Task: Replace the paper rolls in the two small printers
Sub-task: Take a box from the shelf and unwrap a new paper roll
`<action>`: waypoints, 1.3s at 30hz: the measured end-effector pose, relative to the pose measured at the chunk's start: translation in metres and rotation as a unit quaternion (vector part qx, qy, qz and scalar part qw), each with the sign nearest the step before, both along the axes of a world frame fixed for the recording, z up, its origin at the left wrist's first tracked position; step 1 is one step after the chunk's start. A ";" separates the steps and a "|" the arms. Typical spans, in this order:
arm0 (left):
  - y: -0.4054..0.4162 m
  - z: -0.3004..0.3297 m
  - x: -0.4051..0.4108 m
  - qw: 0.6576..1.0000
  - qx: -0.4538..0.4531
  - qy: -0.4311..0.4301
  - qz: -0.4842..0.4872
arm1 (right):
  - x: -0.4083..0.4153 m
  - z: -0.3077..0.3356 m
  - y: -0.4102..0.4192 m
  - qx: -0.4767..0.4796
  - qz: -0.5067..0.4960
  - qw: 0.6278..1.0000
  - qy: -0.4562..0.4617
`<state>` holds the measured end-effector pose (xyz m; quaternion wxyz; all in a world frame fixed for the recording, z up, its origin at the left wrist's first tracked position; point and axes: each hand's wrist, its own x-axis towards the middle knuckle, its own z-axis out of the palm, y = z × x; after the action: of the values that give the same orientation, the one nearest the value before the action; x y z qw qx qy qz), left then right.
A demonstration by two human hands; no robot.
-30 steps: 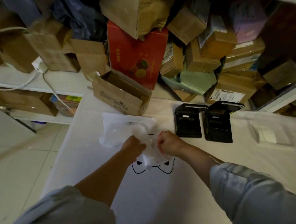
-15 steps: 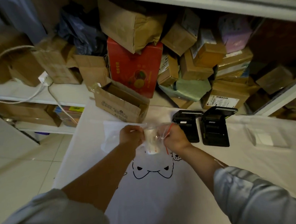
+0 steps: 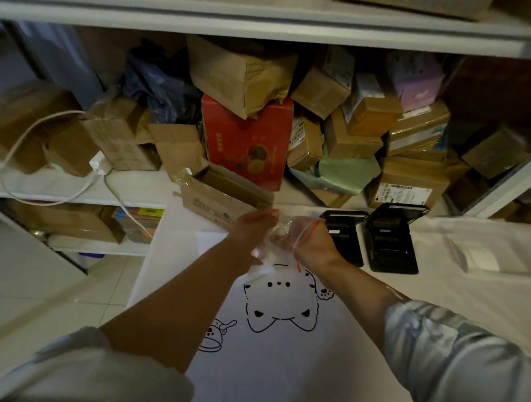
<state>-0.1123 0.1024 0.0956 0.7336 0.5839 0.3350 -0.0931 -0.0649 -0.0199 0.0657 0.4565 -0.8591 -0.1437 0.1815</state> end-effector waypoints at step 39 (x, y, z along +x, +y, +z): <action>0.003 -0.003 0.013 0.998 -0.014 -0.030 0.050 | -0.006 0.040 -0.004 -0.079 0.016 0.978 -0.190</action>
<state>-0.0990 0.1059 0.0925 0.7552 0.5585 0.3403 -0.0436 -0.0711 -0.0240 0.1061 0.3481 -0.9090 -0.2269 0.0334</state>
